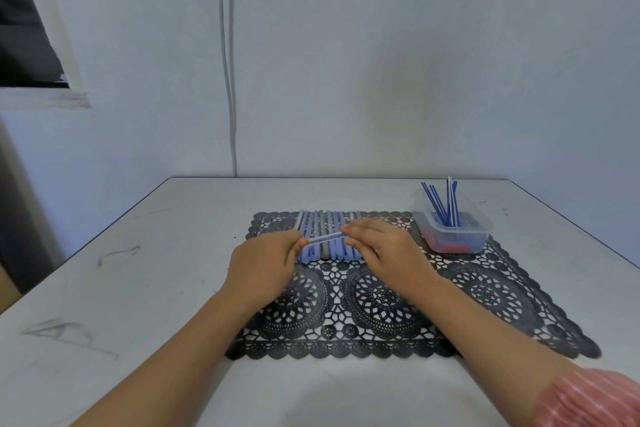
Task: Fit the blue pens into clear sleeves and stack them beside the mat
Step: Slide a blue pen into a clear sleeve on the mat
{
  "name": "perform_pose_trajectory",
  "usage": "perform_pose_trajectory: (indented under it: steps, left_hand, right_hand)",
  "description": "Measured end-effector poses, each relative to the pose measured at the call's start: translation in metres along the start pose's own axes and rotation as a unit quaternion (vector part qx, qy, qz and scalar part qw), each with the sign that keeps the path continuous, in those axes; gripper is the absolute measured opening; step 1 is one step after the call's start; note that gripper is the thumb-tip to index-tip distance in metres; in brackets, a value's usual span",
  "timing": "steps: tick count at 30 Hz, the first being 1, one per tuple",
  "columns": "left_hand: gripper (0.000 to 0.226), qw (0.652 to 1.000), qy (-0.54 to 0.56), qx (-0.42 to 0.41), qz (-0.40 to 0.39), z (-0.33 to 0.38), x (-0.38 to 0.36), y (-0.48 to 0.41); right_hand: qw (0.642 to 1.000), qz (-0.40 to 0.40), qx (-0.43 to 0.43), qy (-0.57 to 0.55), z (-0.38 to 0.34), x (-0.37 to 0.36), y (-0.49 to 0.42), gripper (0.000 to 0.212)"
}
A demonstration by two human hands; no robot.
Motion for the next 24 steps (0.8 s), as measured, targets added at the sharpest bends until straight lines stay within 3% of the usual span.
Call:
perform_pose_trajectory:
  steps: [2, 4, 6, 8, 11, 14, 18, 24]
  left_hand:
    - [0.032, 1.0, -0.012, -0.008, 0.002, -0.003, 0.0, 0.0]
    - [0.032, 1.0, 0.002, -0.019, -0.008, 0.0, -0.006, 0.002]
    - [0.032, 0.999, 0.012, -0.029, -0.007, 0.003, -0.006, 0.001]
    - [0.032, 0.999, 0.007, -0.043, 0.004, 0.005, -0.003, -0.001]
    - [0.032, 0.998, 0.008, -0.054, 0.01, 0.004, -0.001, 0.001]
    - [0.03, 0.998, 0.04, -0.04, -0.006, 0.004, -0.004, 0.004]
    - [0.03, 0.998, 0.048, -0.034, -0.003, 0.006, -0.005, 0.005]
    - [0.03, 0.998, 0.048, -0.035, 0.003, 0.005, -0.002, 0.003]
  right_hand:
    - [0.996, -0.028, -0.059, -0.054, 0.004, -0.005, 0.0, 0.021]
    - [0.983, -0.007, -0.151, -0.1, 0.016, -0.002, 0.004, 0.017]
    - [0.944, 0.012, -0.282, -0.173, 0.033, -0.002, 0.009, 0.015]
    - [0.898, 0.019, -0.359, -0.252, 0.04, -0.007, 0.012, 0.023]
    - [0.857, 0.012, -0.403, -0.32, 0.038, -0.011, 0.014, 0.036]
    - [0.823, -0.045, -0.443, -0.352, 0.037, -0.023, 0.021, 0.036]
    - [0.769, -0.128, -0.476, -0.408, 0.034, -0.041, 0.031, 0.014]
    - [0.747, -0.14, -0.477, -0.442, 0.034, -0.044, 0.031, 0.024]
Point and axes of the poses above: each hand's wrist, its own y-axis away from the middle knuckle, its own x-axis out of the back of the hand, z = x × y, the point moved 9 cm from there along -y, towards the middle knuckle, and after that the axes turned 10 degrees about z, right-handed, at the moved point
